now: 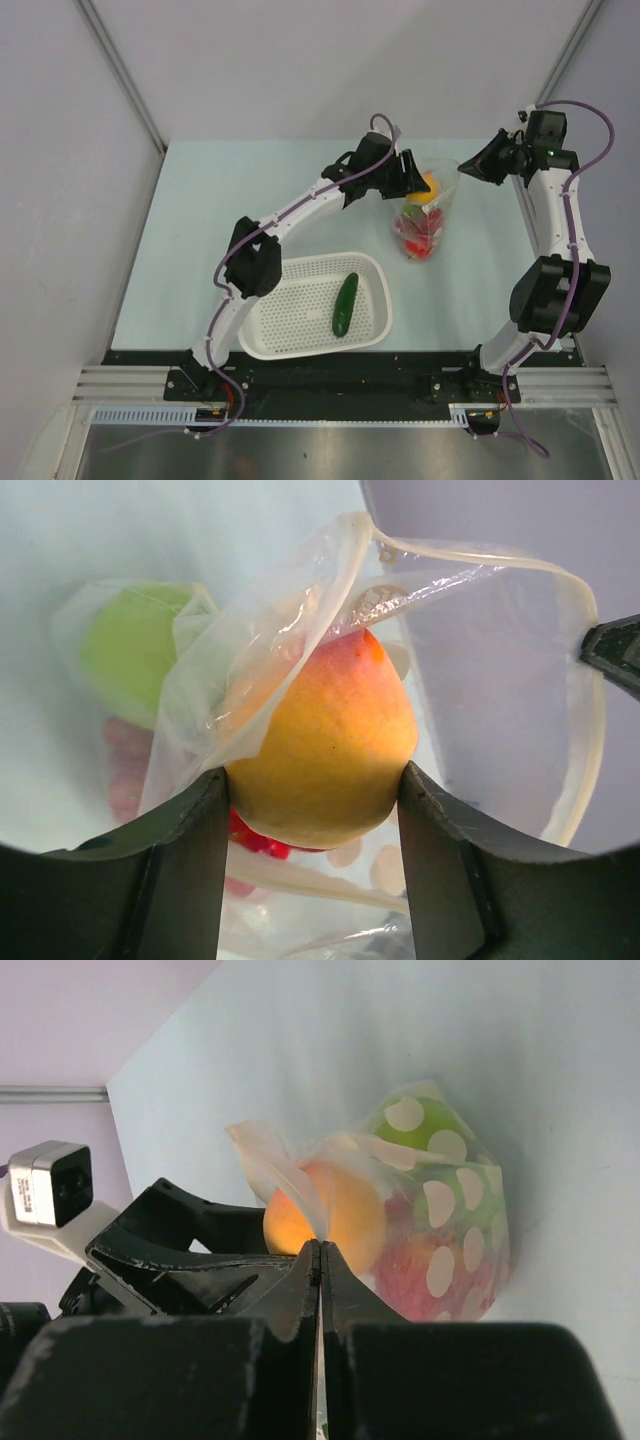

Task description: Open the zip-top bag and remove the fake food

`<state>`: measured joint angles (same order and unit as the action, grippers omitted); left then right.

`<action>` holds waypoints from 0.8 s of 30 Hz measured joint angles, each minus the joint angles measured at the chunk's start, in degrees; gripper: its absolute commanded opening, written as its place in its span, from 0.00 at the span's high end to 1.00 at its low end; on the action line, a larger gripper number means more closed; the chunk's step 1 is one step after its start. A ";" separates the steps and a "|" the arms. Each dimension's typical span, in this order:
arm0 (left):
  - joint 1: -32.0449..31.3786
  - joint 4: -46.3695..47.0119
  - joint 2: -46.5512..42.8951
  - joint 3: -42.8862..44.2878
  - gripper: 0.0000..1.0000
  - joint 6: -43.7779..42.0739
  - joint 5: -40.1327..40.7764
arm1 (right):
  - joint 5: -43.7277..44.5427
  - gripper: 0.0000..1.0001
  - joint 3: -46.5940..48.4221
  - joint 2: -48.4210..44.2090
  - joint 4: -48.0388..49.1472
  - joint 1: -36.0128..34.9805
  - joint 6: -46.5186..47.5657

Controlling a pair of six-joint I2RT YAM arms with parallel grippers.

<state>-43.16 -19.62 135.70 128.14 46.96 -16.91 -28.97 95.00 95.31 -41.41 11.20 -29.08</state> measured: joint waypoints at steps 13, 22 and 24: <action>-3.15 -5.75 -8.02 0.37 0.12 -16.65 9.14 | 0.04 1.00 0.00 -0.02 -0.55 -2.25 -0.79; -3.96 -4.92 -8.46 1.53 0.61 -20.04 7.58 | 0.13 1.00 0.61 -0.02 -2.08 -2.32 -0.15; -3.96 -4.94 -8.39 1.86 0.65 -20.59 7.87 | 0.13 1.00 0.92 -0.02 -2.47 -2.32 0.22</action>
<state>-47.11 -24.56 127.31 129.99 26.37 -9.04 -28.84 95.92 95.29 -43.88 8.88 -28.86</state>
